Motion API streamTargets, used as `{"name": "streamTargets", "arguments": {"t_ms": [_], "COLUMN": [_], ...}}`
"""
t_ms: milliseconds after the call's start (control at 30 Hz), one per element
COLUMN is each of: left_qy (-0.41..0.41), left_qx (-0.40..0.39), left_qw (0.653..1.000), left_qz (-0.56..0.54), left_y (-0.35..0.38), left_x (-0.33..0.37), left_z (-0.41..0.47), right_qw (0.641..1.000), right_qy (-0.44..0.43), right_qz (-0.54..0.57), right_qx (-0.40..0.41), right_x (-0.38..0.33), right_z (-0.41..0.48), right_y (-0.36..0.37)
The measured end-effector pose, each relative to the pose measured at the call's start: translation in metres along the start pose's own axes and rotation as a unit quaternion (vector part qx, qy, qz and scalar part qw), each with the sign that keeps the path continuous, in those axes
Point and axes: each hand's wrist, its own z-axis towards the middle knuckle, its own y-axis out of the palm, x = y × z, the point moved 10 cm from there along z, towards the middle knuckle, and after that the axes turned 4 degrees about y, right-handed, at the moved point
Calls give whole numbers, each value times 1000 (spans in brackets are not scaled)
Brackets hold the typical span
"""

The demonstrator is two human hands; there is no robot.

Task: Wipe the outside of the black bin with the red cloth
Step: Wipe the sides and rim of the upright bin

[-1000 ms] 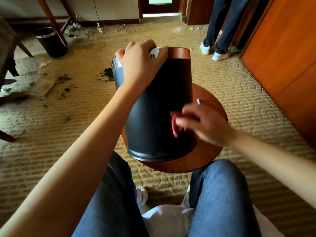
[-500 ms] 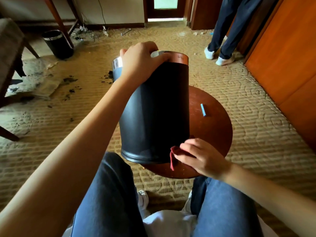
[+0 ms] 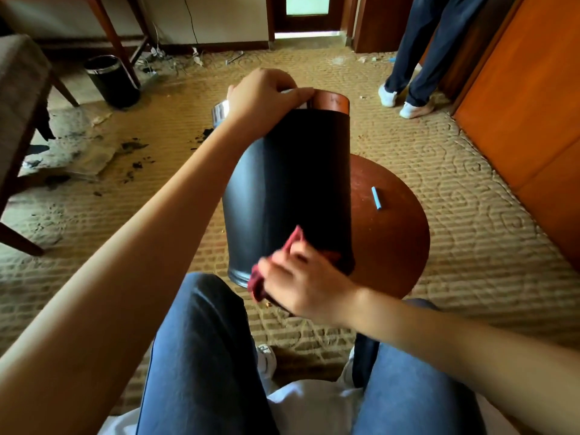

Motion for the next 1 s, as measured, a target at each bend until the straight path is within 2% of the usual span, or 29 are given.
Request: {"name": "streamTargets", "arguments": {"t_ms": [33,100,133,200,267,333,433,533,633,700,800,900,933,1000], "left_qy": [2,3,3,5,4,-5,-11,-7,1,1,2,12,10,-2], "left_qx": [4,17,24,31,20,1,-7,-12,3,9,5,-25,-29,-35], "left_qw": [1000,1000,1000,999,999,1000,1000,999,1000,1000,1000,999,998,997], "left_qz": [0,11,18,30,29,7,-24,-29,-2,8,-6,-30,-46,-76], "left_y": [-1,-2,-3,-4,-4,-2,-2,-1,-2,-2,-3,1,2,3], "left_x": [0,2,3,5,5,1,-2,-2,2,2,-1,-2,-3,-8], "left_z": [-2,-6,-8,-9,-7,-5,-7,-10,-12,-14,-14,-11,-11,-9], "right_qw": [999,996,997,992,975,969,984,997,997,997,979,959,960,981], "right_qy": [-43,-72,-48,54,158,205,155,44,3,32,143,228,229,165], "right_qz": [-9,-39,-59,-101,-134,-118,-68,-34,-40,-68,-132,-142,-127,-66], "right_qx": [-29,-26,-1,59,73,76,55,-56,-66,-17,61,91,97,77], "right_x": [-12,1,20,71,107,108,52,-18,-8,32,105,126,115,71], "right_z": [-9,-3,10,42,64,67,42,2,2,29,67,73,66,41], "right_y": [6,4,-3,-25,-40,-40,-16,14,13,-7,-43,-56,-51,-26]}}
